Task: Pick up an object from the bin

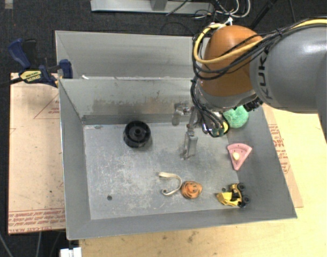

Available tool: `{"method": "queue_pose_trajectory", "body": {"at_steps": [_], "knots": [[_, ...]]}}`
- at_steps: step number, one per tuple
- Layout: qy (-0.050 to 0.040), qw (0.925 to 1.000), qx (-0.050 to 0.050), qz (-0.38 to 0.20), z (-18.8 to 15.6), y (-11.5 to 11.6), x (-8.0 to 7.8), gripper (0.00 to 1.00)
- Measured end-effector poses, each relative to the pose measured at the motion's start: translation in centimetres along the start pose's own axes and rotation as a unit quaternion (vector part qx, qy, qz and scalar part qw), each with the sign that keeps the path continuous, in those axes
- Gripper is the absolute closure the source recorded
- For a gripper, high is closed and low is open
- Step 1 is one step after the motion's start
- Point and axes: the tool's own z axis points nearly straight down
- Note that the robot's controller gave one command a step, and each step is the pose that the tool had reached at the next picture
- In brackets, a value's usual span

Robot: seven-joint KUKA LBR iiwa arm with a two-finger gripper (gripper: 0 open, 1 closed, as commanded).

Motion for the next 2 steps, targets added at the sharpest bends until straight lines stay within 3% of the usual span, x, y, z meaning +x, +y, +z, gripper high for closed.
{"method": "queue_pose_trajectory", "body": {"at_steps": [1, 2], "knots": [[-0.0037, 1.0000, 0.000, 0.000, -0.5, 0.0, -0.2, 0.00], [-0.0011, 0.9866, 0.000, 0.163, 9.8, 2.7, -2.1, 1.00]]}}
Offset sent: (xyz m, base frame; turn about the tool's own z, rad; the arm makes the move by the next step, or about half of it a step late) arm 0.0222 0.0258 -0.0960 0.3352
